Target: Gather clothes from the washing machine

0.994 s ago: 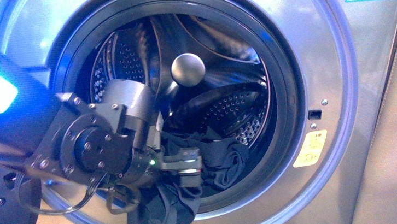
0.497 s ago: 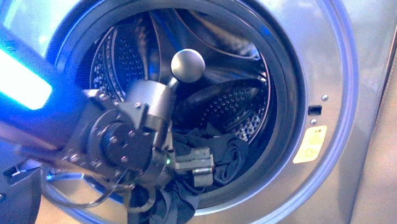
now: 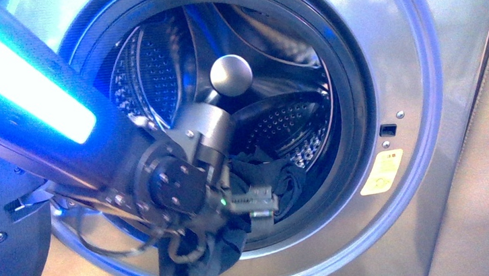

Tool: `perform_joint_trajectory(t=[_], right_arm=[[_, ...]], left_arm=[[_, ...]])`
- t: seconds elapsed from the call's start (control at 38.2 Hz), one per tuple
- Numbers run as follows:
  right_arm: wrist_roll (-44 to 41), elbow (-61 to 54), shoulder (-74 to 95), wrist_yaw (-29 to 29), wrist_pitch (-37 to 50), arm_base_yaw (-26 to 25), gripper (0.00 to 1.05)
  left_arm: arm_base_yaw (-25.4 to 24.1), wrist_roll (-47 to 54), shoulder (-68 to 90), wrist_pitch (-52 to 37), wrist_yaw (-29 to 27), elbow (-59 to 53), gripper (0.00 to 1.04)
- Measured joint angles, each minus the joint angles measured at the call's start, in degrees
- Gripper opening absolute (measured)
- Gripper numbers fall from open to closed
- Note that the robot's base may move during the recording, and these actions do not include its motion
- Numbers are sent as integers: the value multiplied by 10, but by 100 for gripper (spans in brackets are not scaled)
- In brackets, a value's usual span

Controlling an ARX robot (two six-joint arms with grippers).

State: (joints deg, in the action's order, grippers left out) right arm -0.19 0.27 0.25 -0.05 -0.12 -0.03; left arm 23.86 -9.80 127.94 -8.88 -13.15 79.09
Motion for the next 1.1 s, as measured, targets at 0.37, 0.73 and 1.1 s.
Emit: perform_joint_trajectory(t=[0.37, 0.73, 1.1], right_arm=[[0, 0, 0, 0, 0, 0, 97], [0, 0, 0, 0, 0, 0, 97], [0, 0, 0, 0, 0, 0, 97]], left_arm=[[-6, 83, -20, -89, 15, -65, 13], [-46, 131, -217, -184, 128, -272, 7], [-66, 149, -469, -140, 276, -369, 7]])
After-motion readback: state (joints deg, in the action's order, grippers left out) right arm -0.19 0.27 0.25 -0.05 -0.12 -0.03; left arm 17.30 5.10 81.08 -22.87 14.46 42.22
